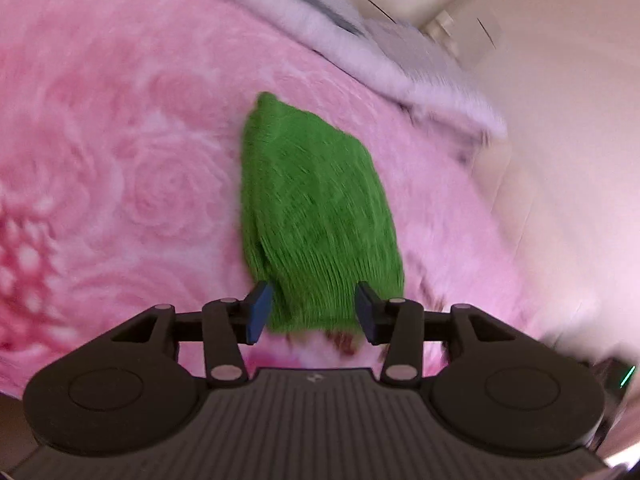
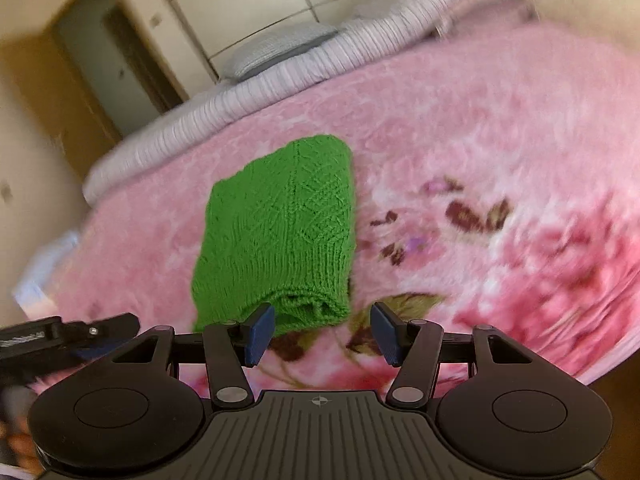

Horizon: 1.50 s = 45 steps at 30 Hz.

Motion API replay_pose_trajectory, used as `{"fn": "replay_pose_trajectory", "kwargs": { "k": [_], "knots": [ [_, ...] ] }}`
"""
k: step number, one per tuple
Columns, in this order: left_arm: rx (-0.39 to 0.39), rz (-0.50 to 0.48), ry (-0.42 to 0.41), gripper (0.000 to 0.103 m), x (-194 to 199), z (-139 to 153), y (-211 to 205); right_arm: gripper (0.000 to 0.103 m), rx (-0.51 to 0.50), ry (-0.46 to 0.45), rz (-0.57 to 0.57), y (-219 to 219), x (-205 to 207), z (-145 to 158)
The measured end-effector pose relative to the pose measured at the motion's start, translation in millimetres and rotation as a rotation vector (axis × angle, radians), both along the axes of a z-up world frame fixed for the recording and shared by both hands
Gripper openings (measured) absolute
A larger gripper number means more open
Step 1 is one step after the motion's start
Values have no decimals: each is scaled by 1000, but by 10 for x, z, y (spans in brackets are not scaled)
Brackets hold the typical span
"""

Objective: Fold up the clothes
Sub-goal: 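Open both grippers and lift them away from the folded vest, then grasp the folded green vest end with the left gripper while the right gripper grasps it too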

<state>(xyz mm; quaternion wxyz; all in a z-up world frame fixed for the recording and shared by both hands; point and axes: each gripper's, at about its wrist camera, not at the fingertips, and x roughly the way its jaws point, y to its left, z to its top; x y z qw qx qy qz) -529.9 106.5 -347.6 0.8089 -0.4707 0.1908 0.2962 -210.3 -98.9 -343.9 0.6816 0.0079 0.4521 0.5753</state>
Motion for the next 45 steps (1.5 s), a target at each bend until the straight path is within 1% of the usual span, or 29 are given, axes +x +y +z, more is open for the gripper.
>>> {"fn": "replay_pose_trajectory", "kwargs": {
  "k": [2,4,7,8,10,12,14,19,22,24,26,27,29,30,31,32,34,37,40,42,45],
  "knots": [
    [-55,26,-43,46,24,-116,216,73,21,110,-24,37,194,-90],
    [-112,50,-81,47,68,-248,419,75,30,184,-52,117,353,-160],
    [-197,96,-124,47,137,-460,642,76,28,284,-81,302,569,-293],
    [-219,109,-133,47,155,-524,702,76,25,311,-88,364,621,-334],
    [-237,138,-138,47,187,-628,808,76,17,358,-94,502,706,-414],
    [-244,153,-153,47,214,-707,901,76,7,377,-88,623,750,-479],
    [-261,155,-149,47,268,-774,990,76,-7,381,-80,754,781,-538],
    [-280,124,-177,47,438,-892,1177,76,-2,383,-47,1045,870,-619],
    [-278,91,-190,44,558,-928,1304,76,7,394,-15,1263,965,-669],
    [-261,48,-184,36,646,-945,1366,76,17,409,25,1420,1025,-722],
    [-242,8,-179,31,714,-960,1404,76,23,417,79,1580,1059,-779],
    [-249,-5,-187,29,727,-979,1424,75,20,416,113,1643,1080,-798],
    [-273,-16,-200,26,729,-1009,1463,60,4,414,179,1748,1129,-830],
    [-284,-16,-202,23,724,-1016,1475,58,-3,412,212,1800,1153,-846],
    [-292,-16,-199,22,730,-1012,1479,50,-11,432,227,1832,1186,-876],
    [-296,-16,-189,20,744,-990,1486,43,-21,457,225,1849,1218,-902],
    [-298,-20,-151,18,790,-917,1513,38,-52,499,210,1877,1246,-918],
    [-314,-4,-113,16,841,-710,1552,32,-114,492,185,1939,1230,-786],
    [-324,24,-92,14,827,-417,1572,31,-147,500,180,2000,1221,-526],
    [-330,51,-105,14,734,-164,1574,31,-158,513,183,2039,1211,-323],
    [-315,93,-123,14,556,301,1554,31,-159,534,208,2071,1171,89]
  ]
}}
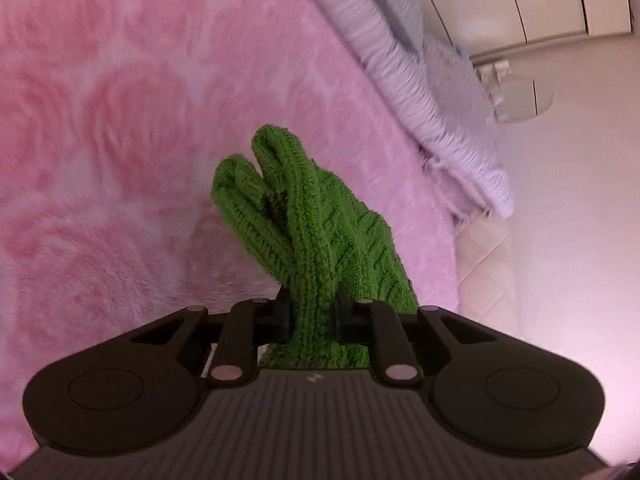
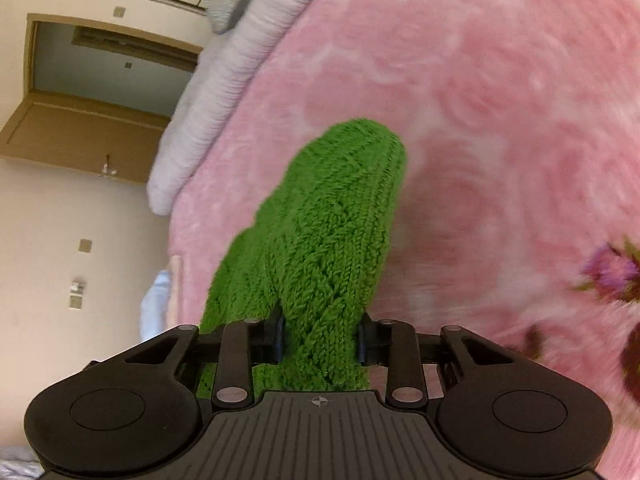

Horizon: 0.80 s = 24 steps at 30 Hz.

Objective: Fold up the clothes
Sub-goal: 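Grasp the folded green vest end with the left gripper while the right gripper grasps it too, then lift the folded vest with both grippers and carry it toward the light-blue cloth stack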

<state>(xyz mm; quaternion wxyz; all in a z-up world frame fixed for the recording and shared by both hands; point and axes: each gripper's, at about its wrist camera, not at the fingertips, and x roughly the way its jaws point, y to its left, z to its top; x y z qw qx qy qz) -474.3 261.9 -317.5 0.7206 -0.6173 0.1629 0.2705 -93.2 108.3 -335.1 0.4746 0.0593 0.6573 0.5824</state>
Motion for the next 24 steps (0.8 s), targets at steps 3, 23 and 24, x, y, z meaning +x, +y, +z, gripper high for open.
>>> {"fn": "replay_pose_trajectory", "kwargs": {
  "k": [3,23,24],
  "knots": [
    [20,65,-3,14,-289,509,-84,31,13,18,38,117,-148,470],
    [163,283,-29,14,-3504,1914,269,31,194,24,257,1436,-3217,1874],
    [162,278,-15,14,-3702,1923,344,31,188,34,250,1499,-3421,1859]
  ]
}}
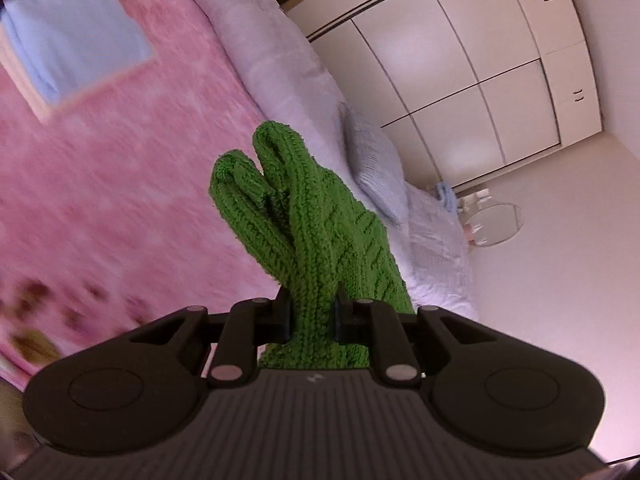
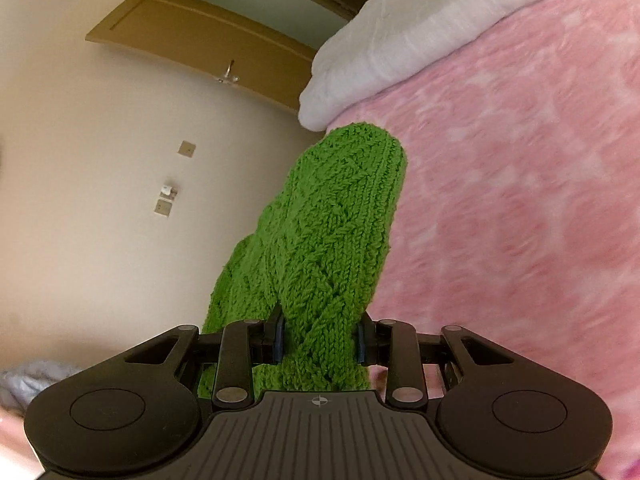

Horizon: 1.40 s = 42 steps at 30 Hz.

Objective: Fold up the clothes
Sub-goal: 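Lift the folded vest with both grippers and carry it toward the light-blue cloth stack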

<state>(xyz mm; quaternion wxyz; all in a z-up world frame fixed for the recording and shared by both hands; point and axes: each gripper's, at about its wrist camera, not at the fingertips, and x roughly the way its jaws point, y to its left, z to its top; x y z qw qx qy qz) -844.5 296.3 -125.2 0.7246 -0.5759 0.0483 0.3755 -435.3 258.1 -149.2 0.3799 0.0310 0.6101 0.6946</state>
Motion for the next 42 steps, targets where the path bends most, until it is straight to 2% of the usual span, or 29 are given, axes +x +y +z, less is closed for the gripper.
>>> {"fn": "replay_pose_trajectory", "kwargs": {
  "k": [4,8,13,17,21,29,35,42],
  "knots": [
    [-23,3,33,14,-629,20,251,31,-41,24,-11,226,-676,-32],
    [-33,18,18,14,-995,-33,450,31,-69,18,5,497,-1052,-22],
    [-29,93,1,14,-1260,-144,646,31,-56,-22,59,848,-1350,43],
    [-11,137,16,14,-1392,-101,832,31,-35,-25,108,1151,-1585,19],
    [9,145,24,14,-1566,-45,1223,31,-15,-23,117,1445,-1795,53],
    [70,28,37,14,-2053,-75,2330,31,40,-12,9,2015,-2340,47],
    [99,-85,57,14,-2503,-328,3237,31,53,-18,-105,2493,-2931,-211],
    [124,-131,70,15,-2895,-624,4089,32,76,-38,-162,3238,-3478,-579]
  ]
}}
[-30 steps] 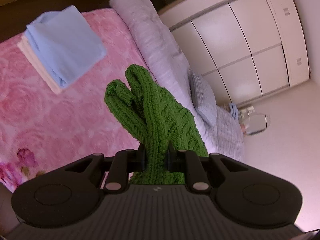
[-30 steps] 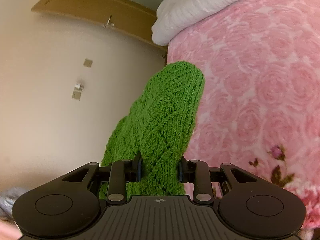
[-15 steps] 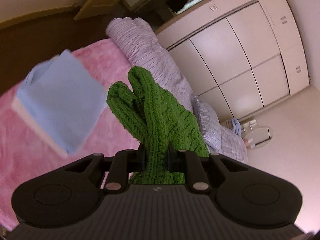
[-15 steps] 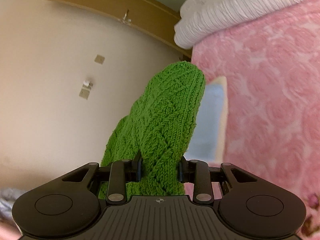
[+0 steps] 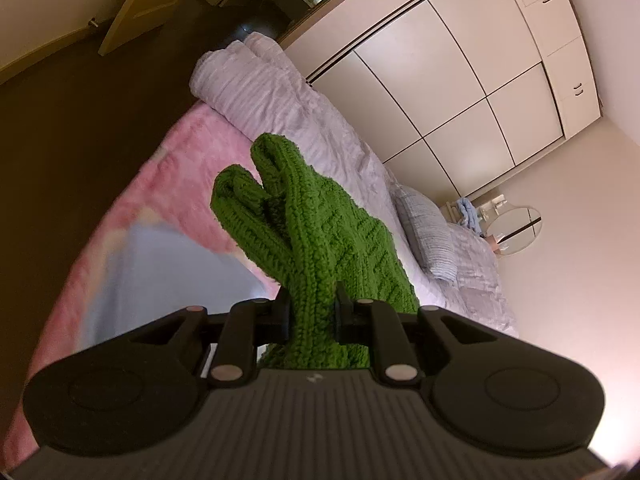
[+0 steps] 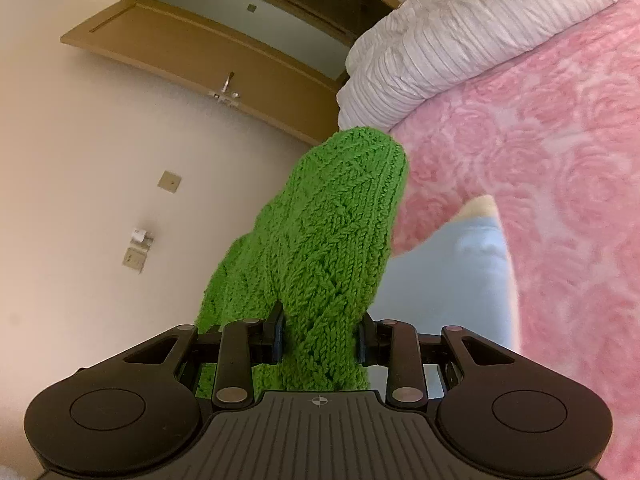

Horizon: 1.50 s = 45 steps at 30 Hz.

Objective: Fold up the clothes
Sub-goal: 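Lift the folded vest with both grippers and carry it toward the light-blue cloth stack, then lower the vest onto the light-blue cloth stack and open both grippers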

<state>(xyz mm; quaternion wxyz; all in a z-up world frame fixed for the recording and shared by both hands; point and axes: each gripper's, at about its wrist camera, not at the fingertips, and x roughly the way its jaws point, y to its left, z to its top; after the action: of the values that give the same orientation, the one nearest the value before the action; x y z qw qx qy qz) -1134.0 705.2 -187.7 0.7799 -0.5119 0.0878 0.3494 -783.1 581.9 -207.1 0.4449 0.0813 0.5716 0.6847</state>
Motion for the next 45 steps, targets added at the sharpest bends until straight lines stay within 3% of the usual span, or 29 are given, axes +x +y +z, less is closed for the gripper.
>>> {"fn": "replay_pose_trajectory", "kwargs": {
  "k": [6,16,20,22,24,27,29,32,35,38,41,45],
  "knots": [
    [-36,-3,-4,15,-181,-384,384,32,-26,-35,6,424,-247,-293],
    [-140,-14,22,15,-204,-1186,496,33,-138,-107,30,534,-371,-852],
    [-172,7,112,22,-164,-1545,513,47,-237,-197,-9,525,-424,-1183],
    [-175,46,97,23,-214,-1536,485,52,-252,-208,-21,513,-419,-1201],
    [-166,84,134,23,-266,-1421,433,53,-252,-226,-24,485,-402,-1132],
    [-91,112,220,18,-341,-1106,213,53,-201,-339,-1,342,-377,-845],
    [-43,89,255,17,-342,-901,-4,53,-136,-430,31,194,-406,-664],
    [46,-24,318,15,-196,-688,-348,53,-18,-566,126,-78,-570,-471],
    [122,-119,421,16,-3,-700,-567,53,62,-673,226,-261,-814,-416],
    [104,-168,527,15,111,-932,-563,53,75,-729,297,-316,-1116,-547],
    [77,-180,558,16,74,-1110,-592,53,54,-808,361,-348,-1428,-732],
    [98,-158,572,16,-18,-1256,-695,53,90,-928,426,-408,-1654,-873]
  ]
}}
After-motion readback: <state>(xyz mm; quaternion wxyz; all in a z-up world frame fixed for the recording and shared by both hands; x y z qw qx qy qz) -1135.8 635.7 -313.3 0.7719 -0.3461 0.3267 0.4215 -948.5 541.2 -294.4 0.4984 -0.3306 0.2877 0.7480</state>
